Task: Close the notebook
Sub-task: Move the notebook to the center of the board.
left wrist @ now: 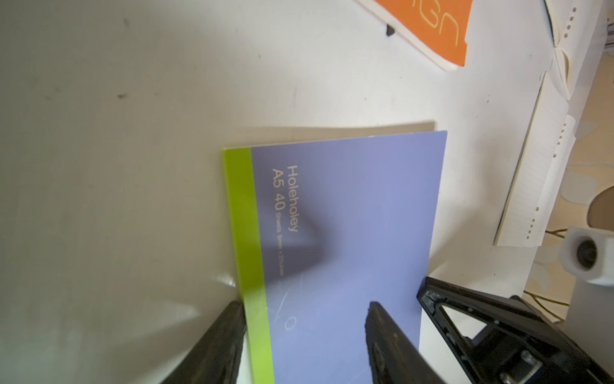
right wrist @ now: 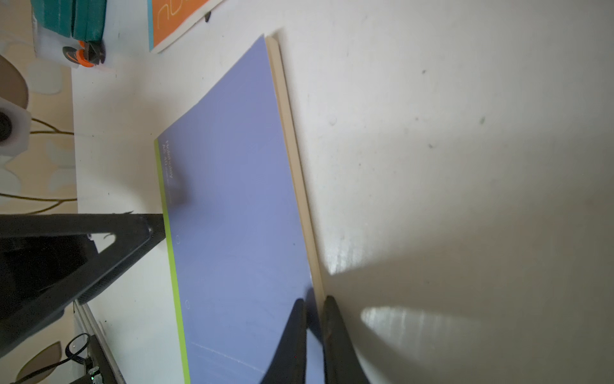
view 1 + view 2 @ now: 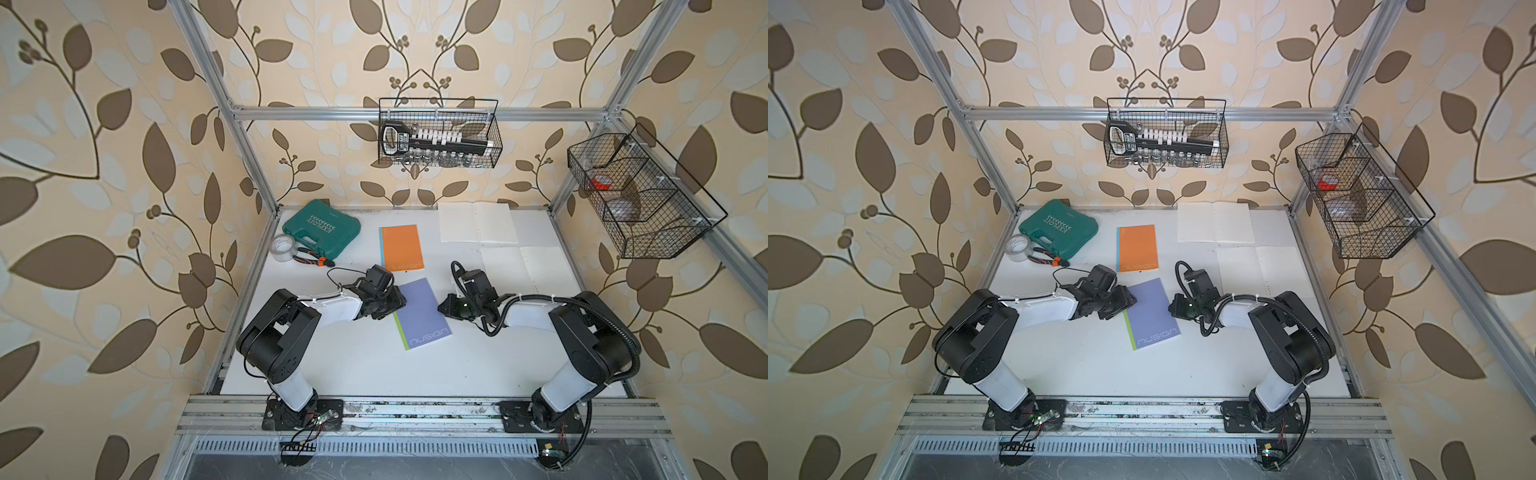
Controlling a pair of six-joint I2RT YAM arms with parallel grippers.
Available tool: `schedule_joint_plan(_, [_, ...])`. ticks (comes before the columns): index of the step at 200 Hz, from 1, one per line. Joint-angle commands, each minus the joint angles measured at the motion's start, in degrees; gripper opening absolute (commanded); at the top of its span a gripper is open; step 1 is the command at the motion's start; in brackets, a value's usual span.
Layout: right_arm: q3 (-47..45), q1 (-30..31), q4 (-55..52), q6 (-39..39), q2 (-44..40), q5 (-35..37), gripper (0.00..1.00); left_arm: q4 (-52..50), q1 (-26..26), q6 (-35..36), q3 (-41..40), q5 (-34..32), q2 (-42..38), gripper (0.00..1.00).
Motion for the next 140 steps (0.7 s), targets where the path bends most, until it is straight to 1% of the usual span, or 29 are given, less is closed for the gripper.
schedule_joint_plan(1, [-2.8,2.0,-5.1,2.3,4.2,0.4,0.13,1.0,0.5,2.1,2.5,1.1,2.1,0.60])
schedule_joint_plan(57, [1.6,2.0,-3.6,5.1,7.9,1.0,0.13,-0.9,4.2,3.2,7.2,1.7,6.5,0.59])
schedule_joint_plan(63, [2.2,2.1,-3.5,5.3,8.6,0.9,0.13,-1.4,4.8,4.6,7.8,1.7,6.9,0.59])
schedule_joint_plan(140, [8.9,2.1,-2.9,6.4,15.0,1.4,0.13,-3.8,9.5,7.4,12.6,2.8,10.4,0.59])
